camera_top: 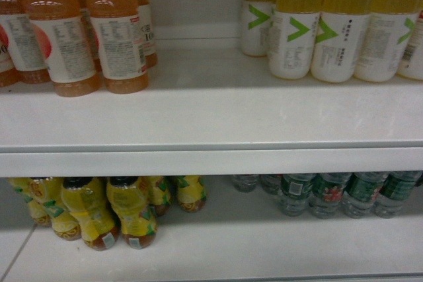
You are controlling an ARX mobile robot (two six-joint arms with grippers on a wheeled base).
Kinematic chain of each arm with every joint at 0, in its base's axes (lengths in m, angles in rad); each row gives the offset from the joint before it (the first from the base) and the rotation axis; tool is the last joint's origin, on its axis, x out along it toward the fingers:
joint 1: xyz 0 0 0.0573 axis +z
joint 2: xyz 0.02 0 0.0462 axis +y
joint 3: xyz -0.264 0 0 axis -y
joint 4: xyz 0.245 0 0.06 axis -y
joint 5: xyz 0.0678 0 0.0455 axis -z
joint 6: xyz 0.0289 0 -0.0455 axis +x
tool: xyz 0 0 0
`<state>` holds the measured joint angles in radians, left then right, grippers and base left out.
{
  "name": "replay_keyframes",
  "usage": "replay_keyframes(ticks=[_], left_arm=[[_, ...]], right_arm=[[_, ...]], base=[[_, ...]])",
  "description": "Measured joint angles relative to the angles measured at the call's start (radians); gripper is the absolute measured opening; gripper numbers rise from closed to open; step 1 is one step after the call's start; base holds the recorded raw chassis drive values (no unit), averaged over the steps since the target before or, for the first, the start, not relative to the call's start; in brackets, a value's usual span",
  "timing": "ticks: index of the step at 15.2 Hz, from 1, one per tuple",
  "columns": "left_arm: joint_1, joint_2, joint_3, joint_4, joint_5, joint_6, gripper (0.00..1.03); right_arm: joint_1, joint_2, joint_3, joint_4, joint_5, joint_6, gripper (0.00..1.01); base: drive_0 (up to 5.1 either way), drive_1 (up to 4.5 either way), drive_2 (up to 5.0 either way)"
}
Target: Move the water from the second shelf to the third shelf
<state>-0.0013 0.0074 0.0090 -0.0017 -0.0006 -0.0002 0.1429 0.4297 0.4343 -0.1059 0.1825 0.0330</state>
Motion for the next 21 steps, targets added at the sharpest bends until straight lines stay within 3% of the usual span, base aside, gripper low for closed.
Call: replay_keyframes(ticks=[21], left_arm=[[0.000, 0.000, 0.000, -0.001, 0.000, 0.000, 0.98]], right_arm=[[0.000, 0.000, 0.000, 0.000, -0.002, 0.000, 0.42]], base=[[-4.9, 1.99, 2.8]])
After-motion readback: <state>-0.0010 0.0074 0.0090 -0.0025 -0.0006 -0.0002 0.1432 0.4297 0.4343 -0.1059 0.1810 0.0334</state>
